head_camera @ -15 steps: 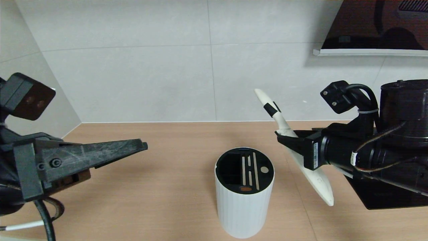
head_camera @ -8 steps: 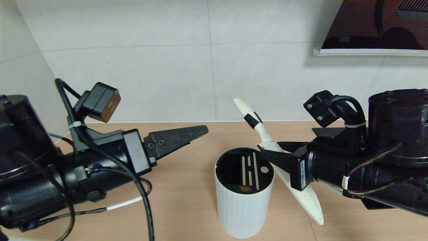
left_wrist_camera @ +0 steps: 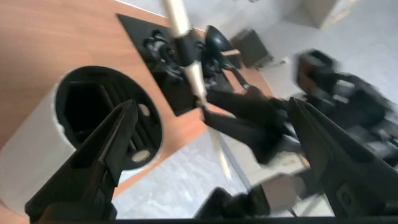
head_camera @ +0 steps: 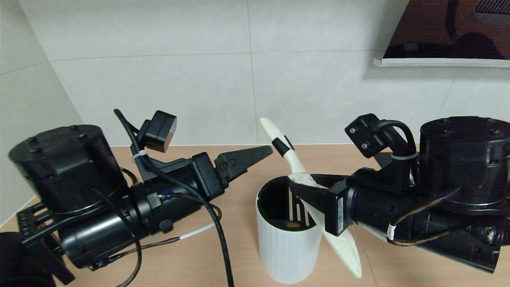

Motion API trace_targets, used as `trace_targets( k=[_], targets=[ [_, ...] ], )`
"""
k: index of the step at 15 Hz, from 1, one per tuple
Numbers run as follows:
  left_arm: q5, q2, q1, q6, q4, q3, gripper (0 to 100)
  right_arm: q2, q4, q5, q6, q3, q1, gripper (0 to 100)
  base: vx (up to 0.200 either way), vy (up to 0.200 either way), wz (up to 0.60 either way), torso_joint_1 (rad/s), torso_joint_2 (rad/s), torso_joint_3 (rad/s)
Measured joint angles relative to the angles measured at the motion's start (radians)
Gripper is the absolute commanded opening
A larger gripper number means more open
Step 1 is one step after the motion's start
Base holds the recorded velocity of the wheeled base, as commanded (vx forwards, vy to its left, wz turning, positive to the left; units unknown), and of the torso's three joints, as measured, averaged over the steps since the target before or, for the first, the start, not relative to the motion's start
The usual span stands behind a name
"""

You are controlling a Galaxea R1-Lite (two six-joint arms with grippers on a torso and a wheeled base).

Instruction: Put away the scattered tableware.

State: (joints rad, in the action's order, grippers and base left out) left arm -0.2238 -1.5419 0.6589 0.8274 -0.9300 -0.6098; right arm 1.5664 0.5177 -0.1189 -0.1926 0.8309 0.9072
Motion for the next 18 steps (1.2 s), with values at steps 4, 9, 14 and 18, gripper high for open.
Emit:
trace_targets(
  k=[4, 9, 14, 18],
  targets=[
    [0.043, -0.063, 0.029, -0.001, -0.043, -0.009, 100, 0.016, 0.016, 0.003, 0.001, -0.019, 0.026, 0, 0.000, 0.000, 0.00, 0.000, 0.00, 0.000],
    [0.081, -0.099, 0.041, -0.014, -0.043, -0.017, 100, 0.017, 0.016, 0.003, 0.000, -0.025, 0.053, 0, 0.000, 0.000, 0.00, 0.000, 0.00, 0.000],
    [0.111, -0.124, 0.055, -0.034, -0.044, -0.034, 100, 0.018, 0.016, 0.003, 0.001, -0.036, 0.082, 0, 0.000, 0.000, 0.00, 0.000, 0.00, 0.000],
    [0.111, -0.131, 0.062, -0.034, -0.044, -0.039, 100, 0.021, 0.016, 0.002, 0.001, -0.038, 0.091, 0, 0.000, 0.000, 0.00, 0.000, 0.00, 0.000]
  ],
)
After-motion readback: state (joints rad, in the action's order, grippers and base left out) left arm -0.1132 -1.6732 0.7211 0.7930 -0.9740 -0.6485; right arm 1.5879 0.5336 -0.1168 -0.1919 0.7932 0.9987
